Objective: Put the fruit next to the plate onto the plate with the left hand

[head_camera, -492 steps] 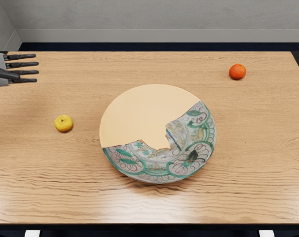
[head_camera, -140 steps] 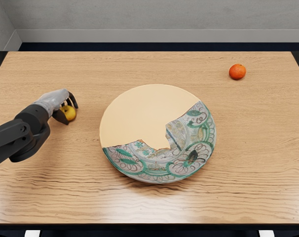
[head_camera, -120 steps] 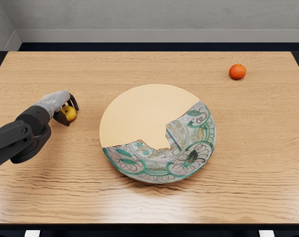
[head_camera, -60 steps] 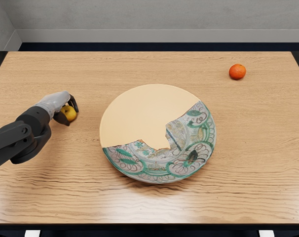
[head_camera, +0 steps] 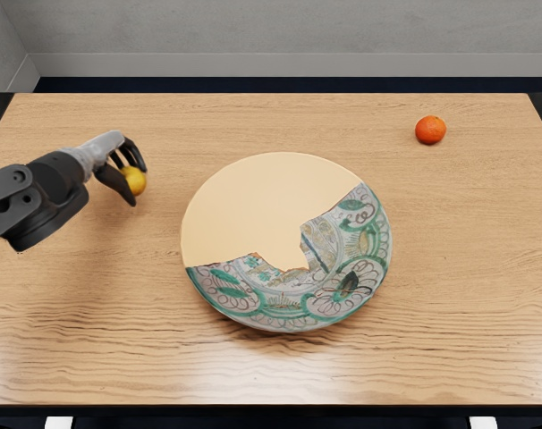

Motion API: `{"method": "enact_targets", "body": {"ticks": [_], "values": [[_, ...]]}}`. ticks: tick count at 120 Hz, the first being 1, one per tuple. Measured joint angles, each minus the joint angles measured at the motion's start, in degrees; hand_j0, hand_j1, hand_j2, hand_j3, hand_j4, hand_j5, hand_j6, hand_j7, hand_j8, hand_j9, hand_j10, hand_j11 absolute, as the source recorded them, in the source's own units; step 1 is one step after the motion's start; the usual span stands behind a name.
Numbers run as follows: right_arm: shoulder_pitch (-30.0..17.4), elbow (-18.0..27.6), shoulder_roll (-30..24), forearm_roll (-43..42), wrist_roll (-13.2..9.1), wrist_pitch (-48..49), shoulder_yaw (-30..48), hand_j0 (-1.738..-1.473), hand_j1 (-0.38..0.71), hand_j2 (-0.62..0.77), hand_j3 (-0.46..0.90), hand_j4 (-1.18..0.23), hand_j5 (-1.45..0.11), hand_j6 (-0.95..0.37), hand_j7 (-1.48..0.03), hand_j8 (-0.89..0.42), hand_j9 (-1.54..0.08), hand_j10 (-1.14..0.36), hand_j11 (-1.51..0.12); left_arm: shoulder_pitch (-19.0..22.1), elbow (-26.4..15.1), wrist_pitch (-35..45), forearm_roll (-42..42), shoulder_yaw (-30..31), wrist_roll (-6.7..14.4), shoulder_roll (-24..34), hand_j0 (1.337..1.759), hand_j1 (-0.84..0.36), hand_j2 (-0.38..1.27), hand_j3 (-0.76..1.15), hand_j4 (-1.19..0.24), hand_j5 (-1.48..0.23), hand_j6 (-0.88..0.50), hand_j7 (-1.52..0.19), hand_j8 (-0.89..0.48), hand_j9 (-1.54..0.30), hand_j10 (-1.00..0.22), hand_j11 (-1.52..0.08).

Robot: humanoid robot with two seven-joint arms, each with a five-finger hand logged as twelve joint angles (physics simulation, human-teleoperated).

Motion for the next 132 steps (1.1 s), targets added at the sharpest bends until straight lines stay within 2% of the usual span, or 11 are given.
{"method": "enact_targets", "body": {"ticks": [30, 54, 69, 74, 76, 92, 123, 126, 132], "values": [[0.0, 0.0, 0.0, 0.0, 0.0, 0.0, 0.0, -1.658, -0.35, 0.00, 0.00, 0.00, 0.00, 0.00, 0.00, 0.00, 0.00, 0.00, 0.00, -5.9, 0.0, -2.2, -15.0, 0.3, 0.0, 0.6, 1.655, -0.34, 0.54, 0.00, -0.72, -1.01, -0.42, -0.99, -0.45, -0.98, -0.73, -0.98], [0.0, 0.0, 0.0, 0.0, 0.0, 0.0, 0.0, -1.658, -0.35, 0.00, 0.00, 0.00, 0.00, 0.00, 0.00, 0.00, 0.00, 0.00, 0.00, -10.2, 0.0, -9.2, -22.2, 0.3, 0.0, 0.4, 1.657, -0.38, 0.64, 0.00, -0.72, -1.01, -0.42, -0.99, -0.44, -0.97, -0.73, -0.97], [0.0, 0.0, 0.0, 0.0, 0.0, 0.0, 0.0, -1.658, -0.35, 0.00, 0.00, 0.00, 0.00, 0.00, 0.00, 0.00, 0.00, 0.00, 0.00, -10.3, 0.0, -11.2, -23.9, 0.6, 0.0, -0.4, 1.657, -0.40, 0.65, 0.00, -0.72, -1.02, -0.41, -0.99, -0.44, -0.97, -0.72, -0.97], [0.0, 0.0, 0.0, 0.0, 0.0, 0.0, 0.0, -1.658, -0.35, 0.00, 0.00, 0.00, 0.00, 0.00, 0.00, 0.00, 0.00, 0.00, 0.00, -10.3, 0.0, -11.4, -24.2, 0.7, 0.0, -1.4, 1.657, -0.39, 0.66, 0.00, -0.72, -1.01, -0.42, -0.99, -0.47, -0.97, -0.72, -0.97], [0.0, 0.0, 0.0, 0.0, 0.0, 0.0, 0.0, -1.658, -0.35, 0.00, 0.00, 0.00, 0.00, 0.00, 0.00, 0.00, 0.00, 0.00, 0.00, -10.3, -0.1, -11.5, -24.3, 0.7, 0.0, -1.6, 1.657, -0.39, 0.66, 0.00, -0.72, -1.01, -0.42, -0.99, -0.44, -0.97, -0.72, -0.97], [0.0, 0.0, 0.0, 0.0, 0.0, 0.0, 0.0, -1.658, -0.35, 0.00, 0.00, 0.00, 0.00, 0.00, 0.00, 0.00, 0.00, 0.00, 0.00, -10.3, -0.1, -11.9, -24.6, 0.8, 0.0, -4.7, 1.657, -0.40, 0.68, 0.00, -0.71, -1.02, -0.41, -0.99, -0.44, -0.97, -0.73, -0.98], [0.0, 0.0, 0.0, 0.0, 0.0, 0.0, 0.0, -1.658, -0.35, 0.00, 0.00, 0.00, 0.00, 0.00, 0.00, 0.00, 0.00, 0.00, 0.00, -10.0, -0.1, -12.0, -24.5, 3.3, 0.0, -9.6, 1.656, -0.38, 0.64, 0.00, -0.72, -1.01, -0.44, -0.97, -0.46, -0.97, -0.74, -0.98], [0.0, 0.0, 0.0, 0.0, 0.0, 0.0, 0.0, -1.658, -0.35, 0.00, 0.00, 0.00, 0.00, 0.00, 0.00, 0.00, 0.00, 0.00, 0.00, -10.0, -0.1, -11.9, -24.5, 3.5, 0.0, -10.0, 1.657, -0.37, 0.63, 0.00, -0.69, -0.98, -0.44, -0.94, -0.45, -0.94, -0.71, -0.94], [0.0, 0.0, 0.0, 0.0, 0.0, 0.0, 0.0, -1.658, -0.35, 0.00, 0.00, 0.00, 0.00, 0.00, 0.00, 0.00, 0.00, 0.00, 0.00, -10.1, -0.1, -11.9, -24.4, 3.4, 0.0, -10.3, 1.657, -0.23, 0.49, 0.00, -0.56, -0.78, -0.36, -0.76, -0.37, -0.75, -0.57, -0.76]]}}
